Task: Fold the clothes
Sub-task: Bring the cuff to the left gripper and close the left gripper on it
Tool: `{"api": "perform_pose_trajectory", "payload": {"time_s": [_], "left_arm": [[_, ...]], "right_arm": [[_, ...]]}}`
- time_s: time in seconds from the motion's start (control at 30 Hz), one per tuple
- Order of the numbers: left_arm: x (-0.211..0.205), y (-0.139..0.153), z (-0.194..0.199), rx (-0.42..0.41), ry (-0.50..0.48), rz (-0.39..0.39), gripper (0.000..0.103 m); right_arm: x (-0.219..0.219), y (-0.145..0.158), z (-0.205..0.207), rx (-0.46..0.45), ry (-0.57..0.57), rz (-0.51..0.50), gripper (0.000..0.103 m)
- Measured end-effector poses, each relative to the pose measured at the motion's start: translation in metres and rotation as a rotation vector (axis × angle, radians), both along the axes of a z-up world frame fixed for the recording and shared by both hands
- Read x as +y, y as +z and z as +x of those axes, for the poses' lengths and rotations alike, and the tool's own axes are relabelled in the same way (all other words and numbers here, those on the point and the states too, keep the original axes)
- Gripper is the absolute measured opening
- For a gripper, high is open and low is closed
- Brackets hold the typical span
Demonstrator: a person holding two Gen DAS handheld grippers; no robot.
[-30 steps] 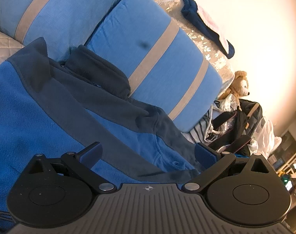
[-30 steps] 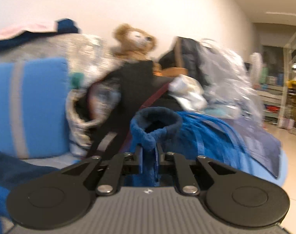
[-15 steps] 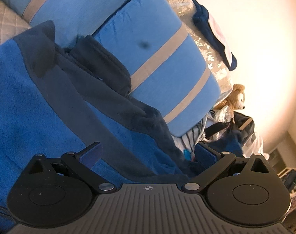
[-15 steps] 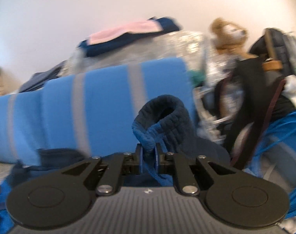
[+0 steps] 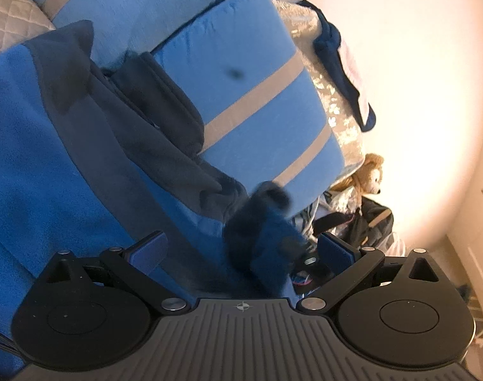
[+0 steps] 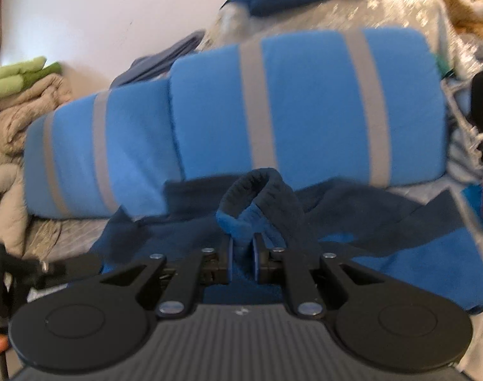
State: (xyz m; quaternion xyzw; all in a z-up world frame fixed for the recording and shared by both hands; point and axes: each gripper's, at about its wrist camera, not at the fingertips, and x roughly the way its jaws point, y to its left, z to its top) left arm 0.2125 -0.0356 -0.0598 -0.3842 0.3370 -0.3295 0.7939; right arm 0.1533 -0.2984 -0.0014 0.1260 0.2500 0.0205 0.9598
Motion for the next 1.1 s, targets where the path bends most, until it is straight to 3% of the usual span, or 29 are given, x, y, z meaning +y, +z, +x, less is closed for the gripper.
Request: {"api": "perform_pose_trajectory", "payload": {"time_s": [0.23,0.3,0.33,0.37,0.4,0.43,0.47,0.5,0.6,0.83,0.97,1.1], "left_arm": [[0.006,-0.01,0.007,0.09,0.006,-0.082,0.103],[0.007,-0.013,0.008,0.113,0.004,-0.105,0.103],[0.007,-0.014,0.009,0.123,0.003,-0.111,0.103],[0.007,-0.016,0.009,0.133,0.003,-0.113,0.103],[0.008,-0.017,0.009,0.143,0.004,-0.113,0.103],[0.008,-0.018,0.009,0.153,0.006,-0.114,0.103],[0.008,-0.019,0.009,0.161,0.006,-0.115,0.103],[0.008,-0.021,0.009,0.167,0.006,-0.116,0.103],[0.008,-0.024,0.01,0.184,0.004,-0.108,0.103],[0.002,-0.029,0.016,0.25,0.005,-0.041,0.102],[-0.008,-0.027,0.021,0.277,0.003,-0.026,0.102],[-0.028,-0.029,0.033,0.283,-0.01,0.002,0.102]], "right_arm": [[0.031,-0.041,0.008,0.094,0.091,-0.083,0.012],[0.034,-0.047,0.009,0.129,0.129,-0.086,0.018],[0.034,-0.047,0.008,0.126,0.143,-0.073,0.028],[0.032,-0.047,0.006,0.12,0.153,-0.05,0.056],[0.028,-0.045,0.006,0.11,0.158,-0.005,0.066],[0.023,-0.042,0.005,0.095,0.152,0.048,0.087],[0.017,-0.038,0.002,0.072,0.125,0.092,0.099],[0.01,-0.035,0.0,0.042,0.085,0.122,0.103],[-0.014,-0.03,-0.007,-0.023,-0.044,0.194,0.103],[-0.074,-0.049,-0.016,-0.006,-0.283,0.431,0.103],[-0.08,-0.053,-0.019,-0.001,-0.324,0.46,0.103],[-0.075,-0.05,-0.018,-0.015,-0.303,0.426,0.103]]}}
